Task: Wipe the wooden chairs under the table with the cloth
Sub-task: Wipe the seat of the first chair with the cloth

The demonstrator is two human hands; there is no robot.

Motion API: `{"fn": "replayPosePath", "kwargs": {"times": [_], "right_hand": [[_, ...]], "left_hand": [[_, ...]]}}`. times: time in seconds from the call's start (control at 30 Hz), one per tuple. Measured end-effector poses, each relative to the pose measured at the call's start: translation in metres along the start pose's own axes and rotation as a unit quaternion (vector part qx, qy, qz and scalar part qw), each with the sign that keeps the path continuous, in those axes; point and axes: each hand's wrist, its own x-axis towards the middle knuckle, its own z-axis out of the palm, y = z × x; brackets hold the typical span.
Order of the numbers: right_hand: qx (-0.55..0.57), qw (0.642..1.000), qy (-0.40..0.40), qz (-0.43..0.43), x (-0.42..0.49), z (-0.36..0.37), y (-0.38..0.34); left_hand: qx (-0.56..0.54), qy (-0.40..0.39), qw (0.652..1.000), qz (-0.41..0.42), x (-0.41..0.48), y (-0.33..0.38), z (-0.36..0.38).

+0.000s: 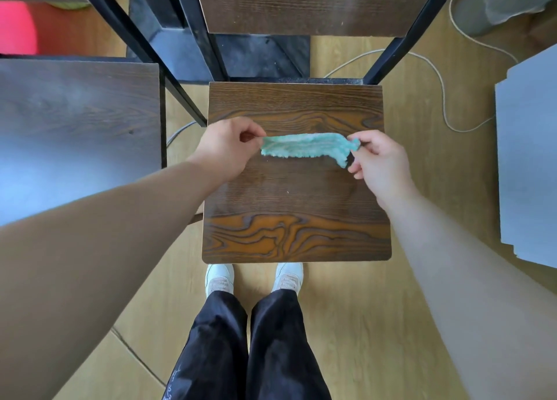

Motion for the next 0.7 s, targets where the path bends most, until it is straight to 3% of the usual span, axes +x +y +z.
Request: {"fn": "replayPosePath", "kwargs": {"times": [0.13,0.23,0.3,0.5,0.6,0.7], "right_hand": [[-0.048,0.996,0.008,-0.081,0.006,-0.017,0.003],[-0.164,0.961,0.019,-0.22,0.002,-0.024,0.022],[-0.226,0.937,-0.005,-0.266,-0.003,-0.023,0.044],[-0.325,0.918,-0.065,-0.218,-0.034,-0.006,0.089],[-0.286,0.944,-0.037,-0.158,-0.038,-0.002,0.084],[-0.224,0.974,0.025,-0.03,-0.038,0.003,0.07]], "left_hand": [[0.109,0.02,0.98,0.164,0.0,0.0,0.003],[0.162,0.011,0.964,0.209,-0.007,-0.014,0.02],[0.189,-0.011,0.959,0.211,-0.015,-0.027,0.037],[0.225,-0.069,0.959,0.159,-0.039,-0.06,0.078],[0.234,-0.051,0.957,0.162,-0.043,-0.066,0.078],[0.251,0.001,0.957,0.147,-0.042,-0.067,0.067]]}}
